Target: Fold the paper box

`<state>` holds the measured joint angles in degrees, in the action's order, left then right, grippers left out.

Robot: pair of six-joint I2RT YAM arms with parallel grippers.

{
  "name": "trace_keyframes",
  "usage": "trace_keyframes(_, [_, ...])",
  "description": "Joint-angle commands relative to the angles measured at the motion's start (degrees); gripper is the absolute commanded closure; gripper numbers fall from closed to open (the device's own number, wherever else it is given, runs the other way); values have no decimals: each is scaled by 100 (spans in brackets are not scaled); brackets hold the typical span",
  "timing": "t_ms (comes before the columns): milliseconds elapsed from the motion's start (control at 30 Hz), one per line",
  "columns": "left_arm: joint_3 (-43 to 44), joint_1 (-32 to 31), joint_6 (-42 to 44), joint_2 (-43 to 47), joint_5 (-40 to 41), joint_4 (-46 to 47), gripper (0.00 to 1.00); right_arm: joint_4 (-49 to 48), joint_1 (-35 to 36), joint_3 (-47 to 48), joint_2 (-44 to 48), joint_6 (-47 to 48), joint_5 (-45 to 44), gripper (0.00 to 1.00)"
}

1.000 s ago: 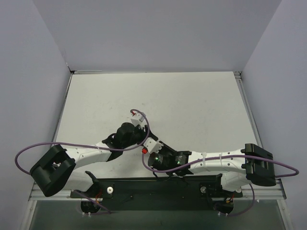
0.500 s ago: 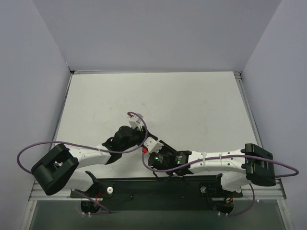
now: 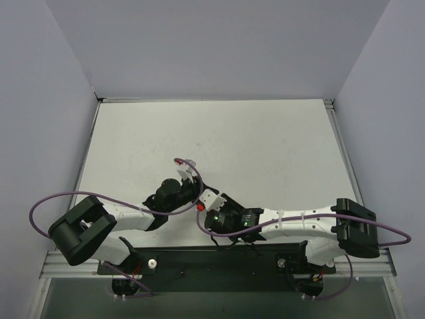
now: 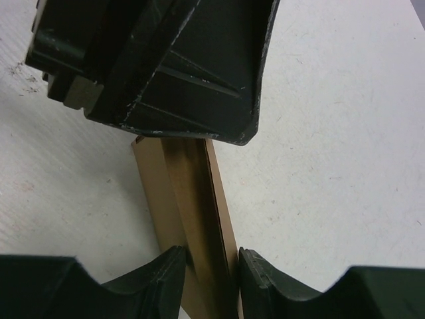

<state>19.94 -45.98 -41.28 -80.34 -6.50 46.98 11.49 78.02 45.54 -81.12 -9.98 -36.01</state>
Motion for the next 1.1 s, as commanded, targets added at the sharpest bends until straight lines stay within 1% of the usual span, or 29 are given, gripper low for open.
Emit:
trace_keyframes(0, [-228, -43, 339, -184, -9, -515, 61, 363, -67, -10, -202, -224, 252, 66])
trace_keyframes(133, [-351, -43, 375, -158, 8, -444, 62, 416, -181, 8, -193, -303, 270, 73])
trace_keyframes(167, [-377, -34, 383, -132, 61, -444, 62, 442, -234, 16, -185, -312, 287, 76])
trace_keyframes(400, [-570, -43, 349, -202, 158, -304, 62, 521, -436, 95, -255, -408, 410, 79])
trace_keyframes(667, [-746, -34, 331, -228, 263, -163, 62, 583, -568, 78, -237, -531, 534, 79])
trace_keyframes(833, [-878, -43, 305, -351, 255, 47, 67, 635, -621, 104, -255, -593, 560, 80])
trace_keyframes(900, [-1009, -43, 269, -413, 237, 267, 68, 636, -639, 104, -272, -593, 560, 80])
trace_keyframes(1000, [-1037, -43, 243, -588, 211, 461, 70, 644, -639, 131, -273, -567, 648, 77])
trace_keyframes(1033, [-1028, -43, 243, -676, 202, 478, 70, 679, -639, 139, -255, -558, 657, 72])
trace_keyframes(1067, [-1010, -43, 234, -720, 193, 531, 71, 706, -639, 166, -185, -601, 674, 71])
